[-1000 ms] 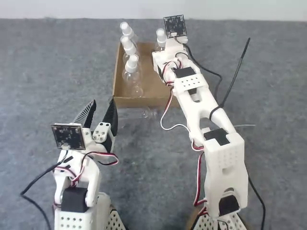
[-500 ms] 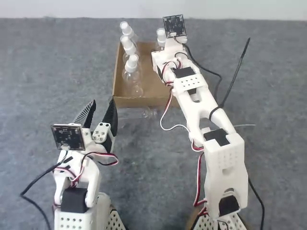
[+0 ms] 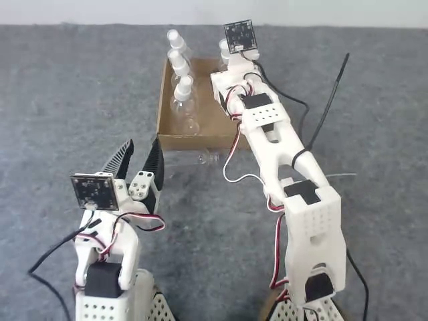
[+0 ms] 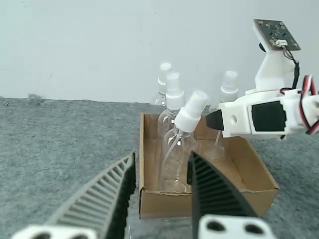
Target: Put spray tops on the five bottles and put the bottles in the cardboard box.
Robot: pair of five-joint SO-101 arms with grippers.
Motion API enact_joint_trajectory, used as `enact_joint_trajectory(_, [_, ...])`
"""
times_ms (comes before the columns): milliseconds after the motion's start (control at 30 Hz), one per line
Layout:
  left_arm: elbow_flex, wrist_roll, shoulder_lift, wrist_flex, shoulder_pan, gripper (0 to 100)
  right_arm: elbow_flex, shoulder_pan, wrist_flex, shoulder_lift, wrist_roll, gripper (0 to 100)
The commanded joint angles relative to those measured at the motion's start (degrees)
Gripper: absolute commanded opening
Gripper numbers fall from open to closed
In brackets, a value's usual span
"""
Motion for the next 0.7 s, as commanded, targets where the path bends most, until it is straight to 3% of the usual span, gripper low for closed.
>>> enact_joint_trajectory(0, [-4.9, -0.4, -0.4, -0.4, 0.0, 16, -3.7, -0.7, 0.6, -1.7, 1.0, 28.1])
enact_joint_trajectory(667, [-4.9, -0.4, -0.4, -0.9, -0.3, 16, -4.0, -1.5, 11.4, -8.8, 0.5, 28.4])
